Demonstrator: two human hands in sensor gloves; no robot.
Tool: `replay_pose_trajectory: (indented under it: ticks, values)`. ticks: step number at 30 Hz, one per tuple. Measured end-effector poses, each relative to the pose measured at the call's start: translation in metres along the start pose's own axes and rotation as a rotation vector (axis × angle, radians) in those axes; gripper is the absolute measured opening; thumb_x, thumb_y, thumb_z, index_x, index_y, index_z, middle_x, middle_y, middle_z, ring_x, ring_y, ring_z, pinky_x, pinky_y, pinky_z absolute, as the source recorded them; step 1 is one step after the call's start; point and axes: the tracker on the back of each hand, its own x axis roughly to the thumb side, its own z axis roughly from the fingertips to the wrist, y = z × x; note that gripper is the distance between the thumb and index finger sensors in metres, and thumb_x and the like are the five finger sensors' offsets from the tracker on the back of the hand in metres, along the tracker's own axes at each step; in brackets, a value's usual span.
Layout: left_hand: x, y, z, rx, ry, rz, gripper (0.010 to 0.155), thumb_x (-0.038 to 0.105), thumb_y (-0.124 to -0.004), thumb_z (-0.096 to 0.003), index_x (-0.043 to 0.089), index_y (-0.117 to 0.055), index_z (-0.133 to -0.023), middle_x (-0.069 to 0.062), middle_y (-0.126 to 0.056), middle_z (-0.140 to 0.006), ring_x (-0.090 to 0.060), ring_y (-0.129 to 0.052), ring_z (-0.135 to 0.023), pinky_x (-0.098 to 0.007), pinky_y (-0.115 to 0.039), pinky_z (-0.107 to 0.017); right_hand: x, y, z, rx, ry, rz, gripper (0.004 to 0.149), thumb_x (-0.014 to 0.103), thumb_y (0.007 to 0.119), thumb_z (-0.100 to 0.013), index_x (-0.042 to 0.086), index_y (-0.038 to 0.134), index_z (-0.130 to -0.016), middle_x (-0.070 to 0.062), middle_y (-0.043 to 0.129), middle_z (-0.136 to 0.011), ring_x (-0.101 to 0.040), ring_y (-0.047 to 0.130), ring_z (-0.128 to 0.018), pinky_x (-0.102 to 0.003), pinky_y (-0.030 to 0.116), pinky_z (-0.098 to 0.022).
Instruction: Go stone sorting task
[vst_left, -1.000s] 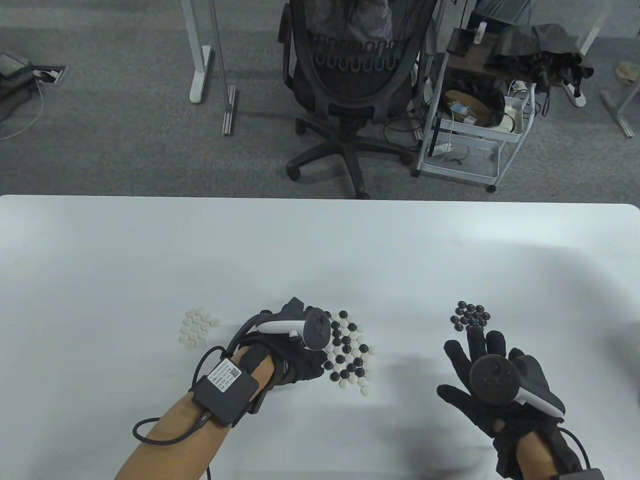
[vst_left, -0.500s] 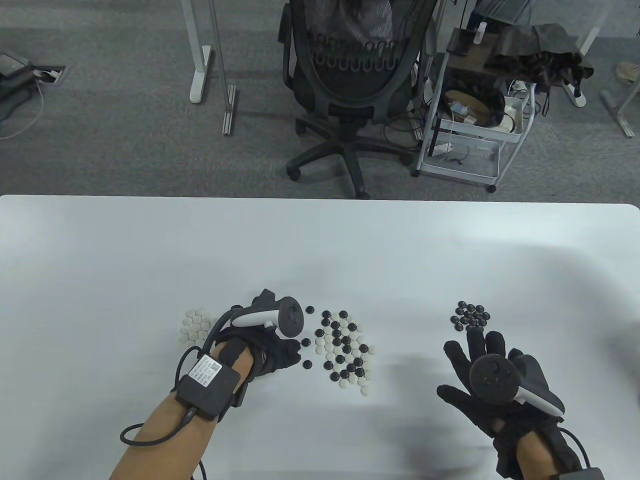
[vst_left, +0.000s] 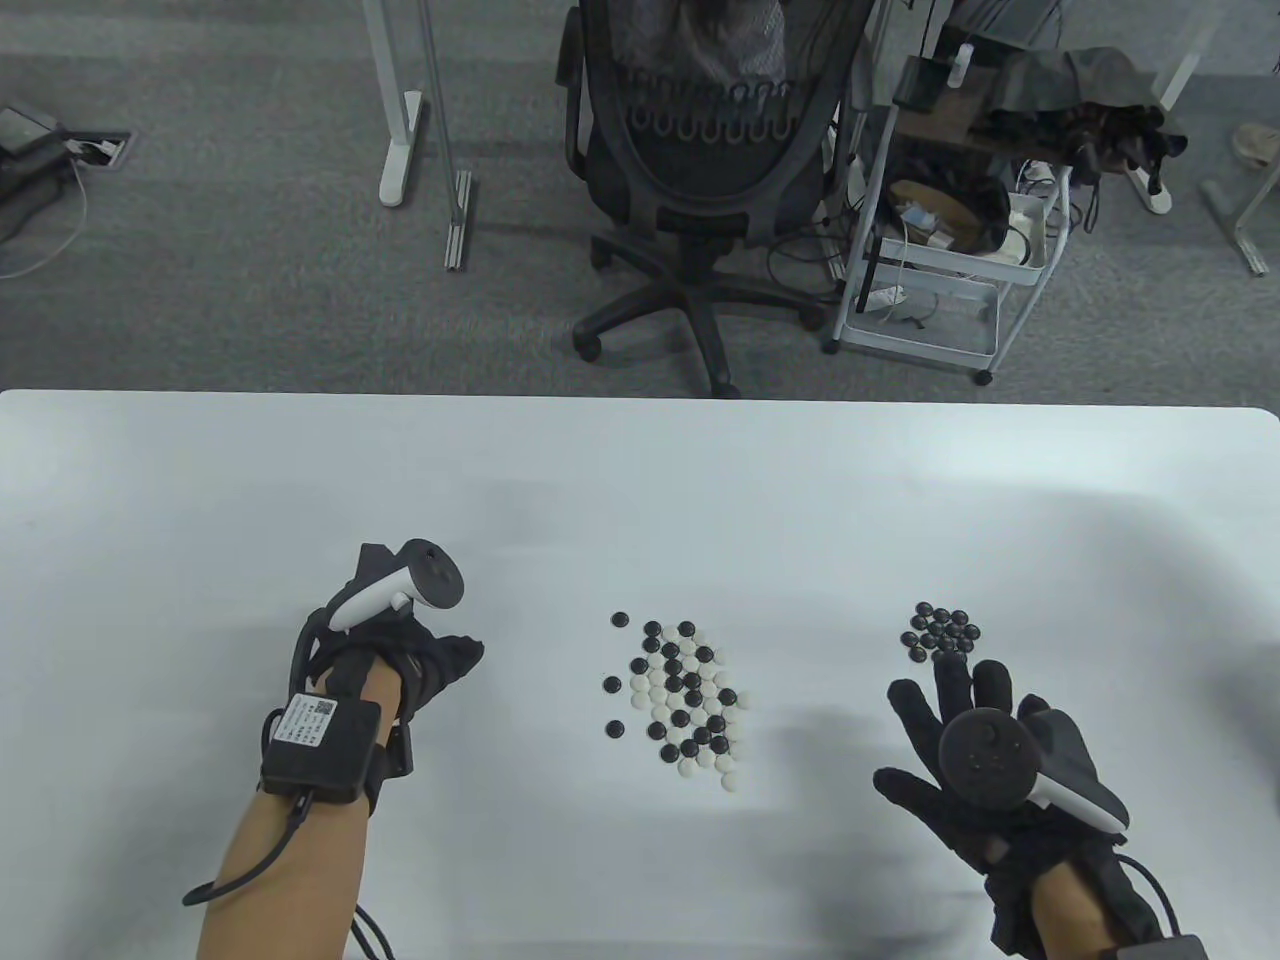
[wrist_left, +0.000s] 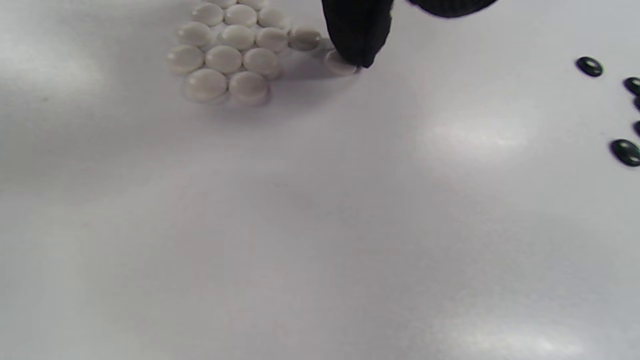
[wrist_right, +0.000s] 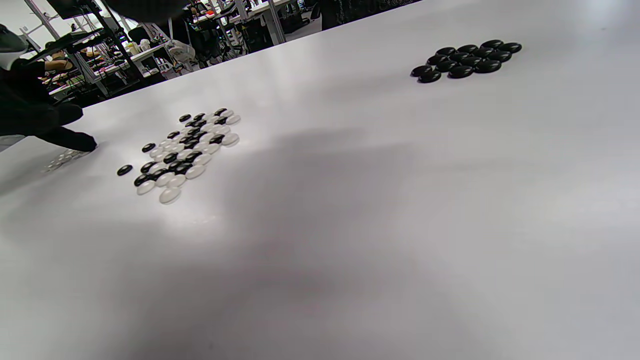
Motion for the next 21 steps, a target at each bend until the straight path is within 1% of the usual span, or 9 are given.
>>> replay_pose_trajectory:
  ticks: [6,11,14,15,19,21]
  values:
    - [-0.01,0.0,0.004,0.002,0.022,0.004,0.069,0.05,-0.043,-0.0533,0.027,-0.06,-0.116,-0.024,0.016,-0.113,-0.056,0.021,-0.092,-0.083,0.003,-0.059,-0.001,0.0,0.0,-0.01,0.0,-0.003,0.084,0.056,0.054,-0.055,0.009,0.016,-0.114,-0.034,-0.008,-0.106,-0.059,-0.014,-0.085,-0.079,0.0,-0.05]
    - [-0.007,0.002,0.01,0.019,0.013,-0.008,0.069,0.05,-0.044,-0.0534,0.027,-0.059,-0.117,-0.024,0.017,-0.113,-0.056,0.021,-0.091,-0.083,0.003,-0.059,0.0,0.0,0.0,-0.008,-0.003,0.0,0.084,0.056,0.054,-0.055,0.009,0.016,-0.114,-0.034,-0.008,-0.106,-0.059,-0.014,-0.085,-0.079,0.0,-0.05]
    - [0.011,0.005,0.021,0.052,-0.039,-0.058,0.069,0.05,-0.044,-0.0538,0.026,-0.057,-0.117,-0.024,0.016,-0.113,-0.056,0.021,-0.091,-0.083,0.003,-0.059,0.0,0.0,0.0,-0.01,-0.004,0.0,0.084,0.056,0.054,-0.055,0.009,0.016,-0.114,-0.034,-0.008,-0.106,-0.059,-0.014,-0.086,-0.079,0.0,-0.05]
    - [0.021,0.005,0.025,0.053,-0.072,-0.085,0.069,0.05,-0.044,-0.054,0.026,-0.057,-0.118,-0.025,0.016,-0.114,-0.056,0.021,-0.091,-0.083,0.002,-0.059,0.0,0.0,0.0,-0.009,-0.003,0.0,0.084,0.056,0.054,-0.055,0.009,0.016,-0.114,-0.034,-0.008,-0.106,-0.059,-0.014,-0.086,-0.079,0.0,-0.05]
    - [0.061,-0.002,0.035,0.025,-0.179,-0.195,0.069,0.05,-0.044,-0.0543,0.025,-0.061,-0.117,-0.026,0.011,-0.116,-0.058,0.018,-0.092,-0.083,0.0,-0.059,0.0,0.0,0.0,-0.009,-0.001,0.001,0.084,0.056,0.054,-0.055,0.009,0.016,-0.114,-0.034,-0.008,-0.106,-0.059,-0.014,-0.085,-0.079,0.0,-0.05]
    - [0.086,-0.011,0.037,0.006,-0.232,-0.271,0.069,0.05,-0.044,-0.0545,0.025,-0.062,-0.116,-0.027,0.009,-0.116,-0.058,0.017,-0.092,-0.083,-0.001,-0.059,0.0,0.0,0.0,-0.009,-0.001,0.001,0.084,0.056,0.054,-0.055,0.009,0.016,-0.114,-0.034,-0.008,-0.106,-0.059,-0.014,-0.085,-0.079,0.0,-0.05]
